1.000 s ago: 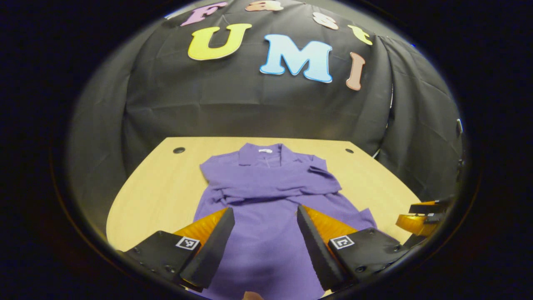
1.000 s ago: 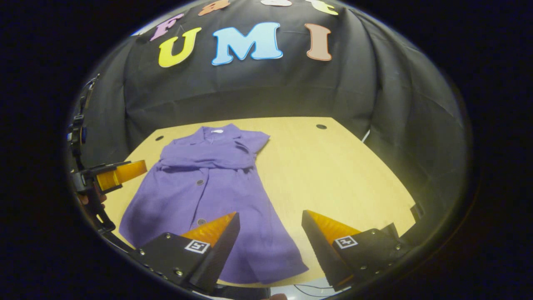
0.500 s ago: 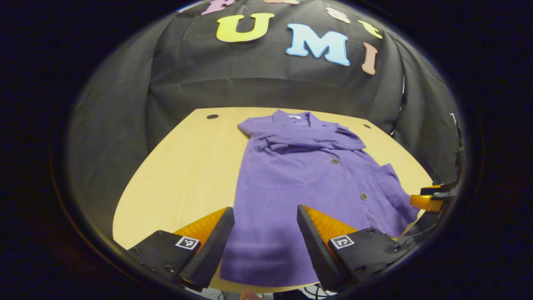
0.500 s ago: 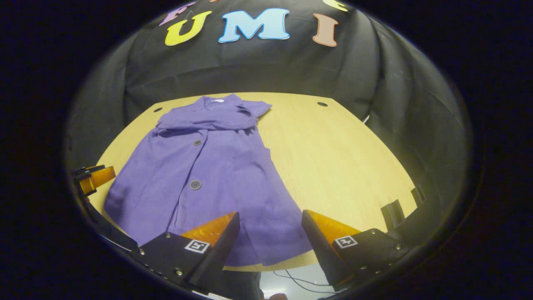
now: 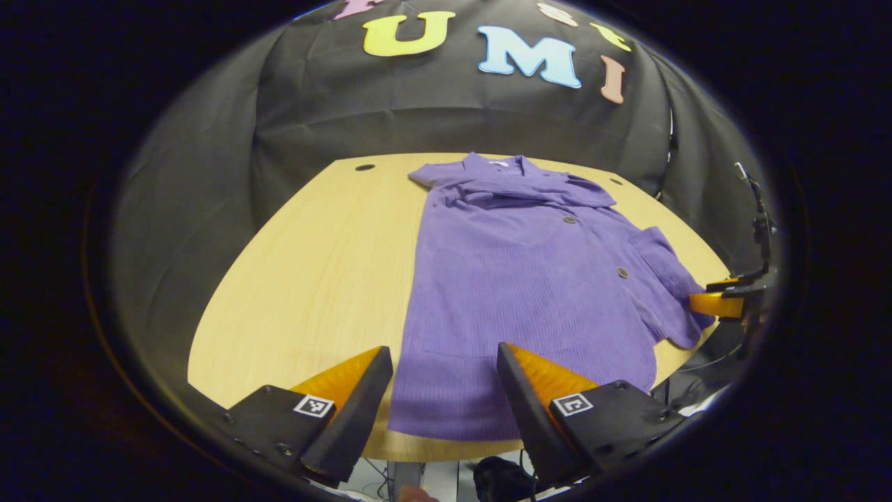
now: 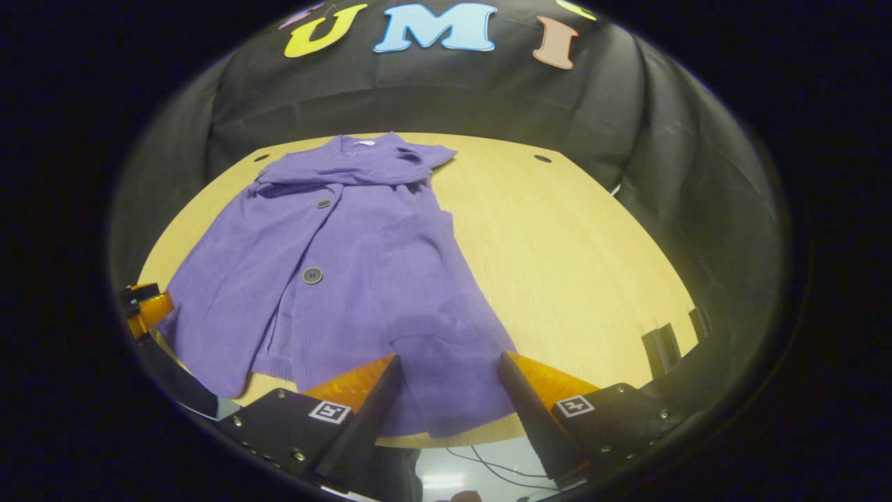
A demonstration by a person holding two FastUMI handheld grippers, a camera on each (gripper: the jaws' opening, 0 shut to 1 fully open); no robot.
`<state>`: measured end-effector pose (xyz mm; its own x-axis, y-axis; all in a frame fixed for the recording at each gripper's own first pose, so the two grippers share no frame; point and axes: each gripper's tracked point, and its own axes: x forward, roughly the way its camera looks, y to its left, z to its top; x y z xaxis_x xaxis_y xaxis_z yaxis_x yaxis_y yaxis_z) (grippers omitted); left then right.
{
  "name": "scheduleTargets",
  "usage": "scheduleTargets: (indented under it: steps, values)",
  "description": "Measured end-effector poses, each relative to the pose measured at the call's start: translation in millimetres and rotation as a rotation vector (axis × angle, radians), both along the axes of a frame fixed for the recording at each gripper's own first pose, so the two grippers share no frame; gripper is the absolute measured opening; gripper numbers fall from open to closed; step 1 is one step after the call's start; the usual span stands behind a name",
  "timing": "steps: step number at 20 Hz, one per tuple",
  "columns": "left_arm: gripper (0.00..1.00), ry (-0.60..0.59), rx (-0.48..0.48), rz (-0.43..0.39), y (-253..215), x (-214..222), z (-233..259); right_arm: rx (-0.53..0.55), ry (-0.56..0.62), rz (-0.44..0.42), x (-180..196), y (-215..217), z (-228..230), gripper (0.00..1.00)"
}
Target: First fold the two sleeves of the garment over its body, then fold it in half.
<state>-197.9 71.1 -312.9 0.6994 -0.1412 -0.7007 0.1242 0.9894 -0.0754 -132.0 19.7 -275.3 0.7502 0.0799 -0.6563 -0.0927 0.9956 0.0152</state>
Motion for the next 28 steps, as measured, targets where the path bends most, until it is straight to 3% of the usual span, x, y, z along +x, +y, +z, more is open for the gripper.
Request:
scheduleTargets:
  steps: [6,7,8,10,12,14,16,18,19,20,21,23,25,28]
  values:
    - [0.95,0.000,0.033,-0.006,1,-13,-11,-0.030,0.017,0.018,-4,1,-12,0.90]
    - [0.95,-0.004,0.040,-0.005,0,-13,-11,-0.029,0.027,0.019,-5,1,-14,0.87]
    - [0.97,-0.007,0.044,-0.005,-1,-12,-11,-0.018,0.020,0.012,-4,1,-14,0.93]
    - [0.99,-0.008,0.046,-0.002,-3,-13,-12,0.014,0.024,-0.006,-5,0,-15,0.91]
    - [0.98,-0.009,0.040,0.012,-4,-11,-11,0.073,0.035,-0.031,-6,2,-18,0.95]
    - [0.91,-0.018,0.039,0.013,-8,-12,-12,0.108,0.042,-0.043,-7,5,-19,0.95]
    - [0.71,-0.025,0.029,-0.007,-19,-12,-11,0.103,0.042,-0.030,-7,11,-20,0.91]
    - [0.52,-0.028,0.025,-0.027,-27,-11,-12,0.093,0.036,-0.012,-6,21,-17,0.74]
    - [0.43,-0.026,0.020,-0.039,-31,-11,-12,0.087,0.031,-0.007,-6,25,-16,0.53]
    - [0.33,-0.022,0.010,-0.038,-33,-10,-11,0.062,0.028,-0.006,-5,26,-16,0.49]
    - [0.19,-0.012,0.001,-0.030,-32,-9,-10,0.040,0.029,0.004,-6,26,-16,0.37]
    - [0.18,0.011,-0.007,-0.027,-32,-7,-10,0.040,0.015,-0.001,-4,25,-14,0.37]
    - [0.07,0.037,-0.042,0.004,-32,-6,-9,0.073,0.041,-0.021,-4,24,-12,0.09]
    - [0.07,0.057,-0.141,0.028,-37,-3,1,0.136,0.026,-0.049,1,26,-2,0.06]
